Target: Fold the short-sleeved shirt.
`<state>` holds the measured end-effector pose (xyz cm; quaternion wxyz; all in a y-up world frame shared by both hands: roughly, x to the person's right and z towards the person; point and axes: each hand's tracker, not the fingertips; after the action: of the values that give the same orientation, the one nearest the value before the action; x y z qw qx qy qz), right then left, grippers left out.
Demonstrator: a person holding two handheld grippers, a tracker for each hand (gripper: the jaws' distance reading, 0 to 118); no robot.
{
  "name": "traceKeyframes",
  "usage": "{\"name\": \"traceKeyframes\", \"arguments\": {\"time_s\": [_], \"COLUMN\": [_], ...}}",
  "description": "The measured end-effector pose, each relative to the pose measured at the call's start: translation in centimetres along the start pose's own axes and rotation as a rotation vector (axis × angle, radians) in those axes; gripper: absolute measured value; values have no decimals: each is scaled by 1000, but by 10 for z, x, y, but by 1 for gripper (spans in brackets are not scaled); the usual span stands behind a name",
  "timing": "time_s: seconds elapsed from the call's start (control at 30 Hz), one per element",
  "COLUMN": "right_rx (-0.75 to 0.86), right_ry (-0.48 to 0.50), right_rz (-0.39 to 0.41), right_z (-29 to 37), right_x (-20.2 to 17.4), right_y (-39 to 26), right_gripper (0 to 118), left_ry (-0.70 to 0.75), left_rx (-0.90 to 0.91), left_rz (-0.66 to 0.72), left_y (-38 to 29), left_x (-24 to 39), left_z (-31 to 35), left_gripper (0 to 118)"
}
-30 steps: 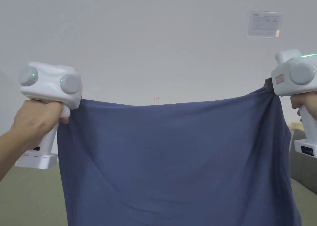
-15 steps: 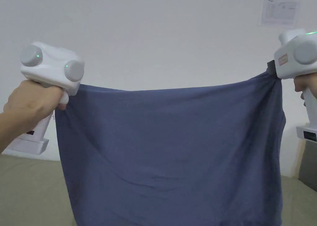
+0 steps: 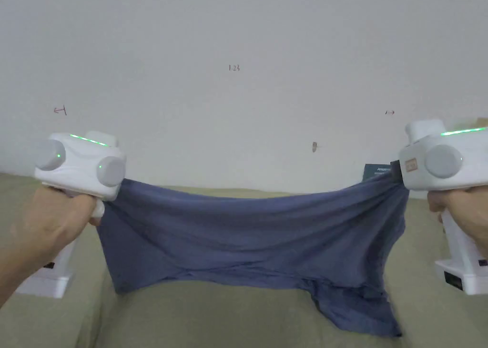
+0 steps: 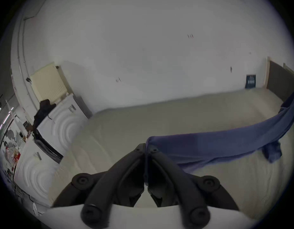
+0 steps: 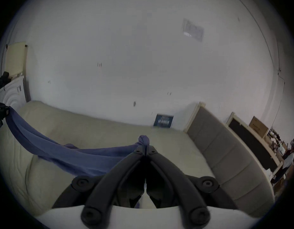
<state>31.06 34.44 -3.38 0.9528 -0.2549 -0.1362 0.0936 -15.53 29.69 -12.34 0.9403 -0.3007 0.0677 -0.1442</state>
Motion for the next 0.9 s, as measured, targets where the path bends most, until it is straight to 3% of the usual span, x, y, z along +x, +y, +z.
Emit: {"name": "traceKeyframes", "arguments": {"time_s": [0.27,0.47,0.73,0.9], "right_rx": [-122,-162,-180,-219], "right_ry": [83,162,188,198], "right_rz": [-42,-92,-152,-136], "right_z": [21,91,213,273], "right_x": [-9,9,19,18], "right_y": [-132,-215,-312,-372], "right_gripper": [0,0,0,0], "left_ry": [-74,-125,-192,-210], "left_rx": [-109,-106,-150,-164], "left_rz": [-18,-41,-33,-7], "left_y": [-121,-195,-308,-363], "left_x": [2,-31,-68,-80], "left_z": [-3,63,170,216], "left_gripper": [2,2,2,2]}}
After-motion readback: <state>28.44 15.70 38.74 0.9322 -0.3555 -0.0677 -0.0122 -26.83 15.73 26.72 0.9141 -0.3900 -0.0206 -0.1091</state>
